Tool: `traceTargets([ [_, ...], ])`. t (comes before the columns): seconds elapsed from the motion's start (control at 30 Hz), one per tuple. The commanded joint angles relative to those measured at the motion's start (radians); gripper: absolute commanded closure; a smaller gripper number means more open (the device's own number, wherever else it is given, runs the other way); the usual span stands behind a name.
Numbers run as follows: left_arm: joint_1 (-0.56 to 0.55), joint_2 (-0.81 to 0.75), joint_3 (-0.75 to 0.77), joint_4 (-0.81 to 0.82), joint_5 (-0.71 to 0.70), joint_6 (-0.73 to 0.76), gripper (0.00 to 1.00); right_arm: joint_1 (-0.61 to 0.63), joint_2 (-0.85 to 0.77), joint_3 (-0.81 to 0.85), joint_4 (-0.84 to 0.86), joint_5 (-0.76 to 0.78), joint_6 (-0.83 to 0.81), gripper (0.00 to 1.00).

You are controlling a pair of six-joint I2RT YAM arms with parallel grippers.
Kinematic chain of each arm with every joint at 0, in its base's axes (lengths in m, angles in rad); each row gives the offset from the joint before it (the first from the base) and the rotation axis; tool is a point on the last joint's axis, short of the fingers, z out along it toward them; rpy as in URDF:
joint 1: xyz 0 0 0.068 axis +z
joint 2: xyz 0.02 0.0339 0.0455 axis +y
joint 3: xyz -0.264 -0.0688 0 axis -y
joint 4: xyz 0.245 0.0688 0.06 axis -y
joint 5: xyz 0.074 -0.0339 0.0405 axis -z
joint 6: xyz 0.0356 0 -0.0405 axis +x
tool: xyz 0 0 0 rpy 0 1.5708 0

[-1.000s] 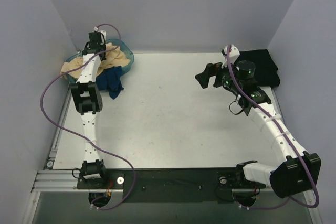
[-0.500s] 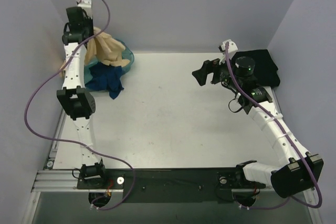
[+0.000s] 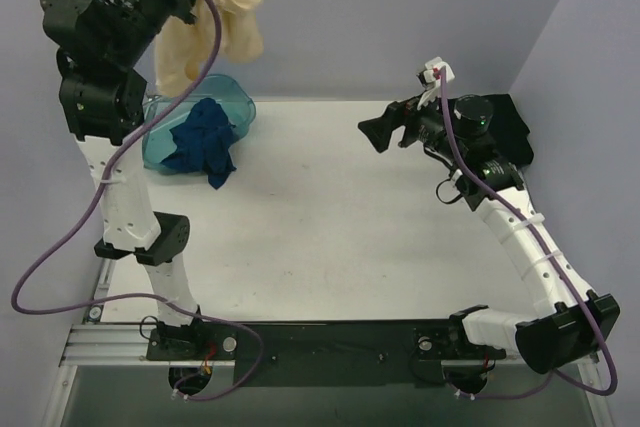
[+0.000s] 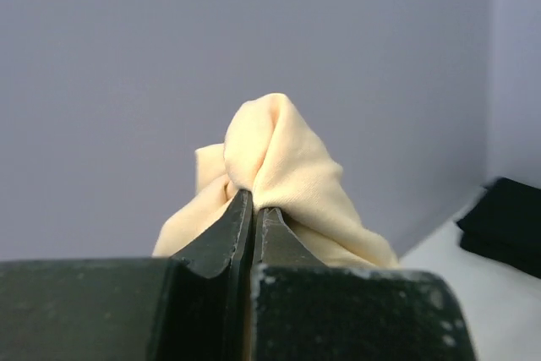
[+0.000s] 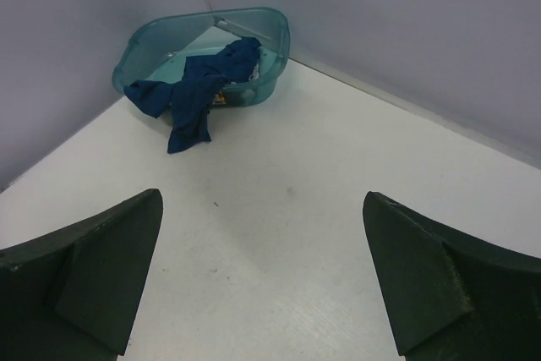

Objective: Fold and stack the t-shirts
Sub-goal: Move the tshirt to the center of the board

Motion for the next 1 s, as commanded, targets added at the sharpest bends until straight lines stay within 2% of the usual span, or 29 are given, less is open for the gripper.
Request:
traceTargets([
  [0.0, -0.092, 0.034, -0.017, -0.200, 0.266, -0.038, 1.00, 0.008, -0.033, 0.062, 0.046, -0.071, -0.017, 0.00],
  [0.1, -0.167, 0.026, -0.124, -0.264, 0.315, -0.049, 1.00, 0.000, -0.069, 0.061, -0.036, -0.059, -0.074, 0.00],
  [0.2, -0.237, 0.019, -0.300, -0.304, 0.376, -0.023, 1.00, -0.024, -0.108, 0.016, -0.085, -0.047, -0.091, 0.00],
  [0.3, -0.285, 0.031, -0.445, -0.295, 0.398, 0.014, 1.00, -0.096, -0.125, -0.031, -0.128, -0.054, -0.070, 0.00],
  [0.37, -0.308, 0.051, -0.596, -0.235, 0.413, -0.013, 1.00, -0.154, -0.128, -0.066, -0.133, -0.071, -0.015, 0.00],
  [0.43, -0.328, 0.086, -0.684, -0.148, 0.407, -0.030, 1.00, -0.193, -0.120, -0.097, -0.164, -0.057, 0.015, 0.00],
  [0.57, -0.377, 0.187, -0.733, -0.030, 0.364, -0.045, 1.00, -0.174, -0.082, -0.085, -0.316, 0.012, -0.073, 0.00],
  [0.67, -0.400, 0.235, -0.756, 0.070, 0.376, -0.133, 0.99, -0.162, -0.039, -0.116, -0.361, 0.047, -0.099, 0.00],
  [0.7, -0.403, 0.252, -0.768, 0.116, 0.381, -0.136, 0.88, -0.158, -0.025, -0.123, -0.396, 0.079, -0.105, 0.00],
  [0.73, -0.406, 0.262, -0.772, 0.130, 0.372, -0.163, 0.45, -0.153, 0.004, -0.146, -0.415, 0.084, -0.113, 0.01],
  [0.77, -0.406, 0.269, -0.767, 0.136, 0.366, -0.162, 0.22, -0.150, 0.025, -0.159, -0.419, 0.105, -0.111, 0.02],
  [0.8, -0.405, 0.272, -0.761, 0.133, 0.349, -0.151, 0.11, -0.139, 0.062, -0.184, -0.425, 0.114, -0.110, 0.02],
  [0.9, -0.356, 0.272, -0.721, 0.112, 0.320, -0.163, 0.11, -0.087, 0.168, -0.208, -0.439, 0.168, -0.117, 0.04],
  [0.97, -0.299, 0.264, -0.709, 0.110, 0.324, -0.223, 0.10, -0.018, 0.293, -0.200, -0.455, 0.199, -0.119, 0.05],
])
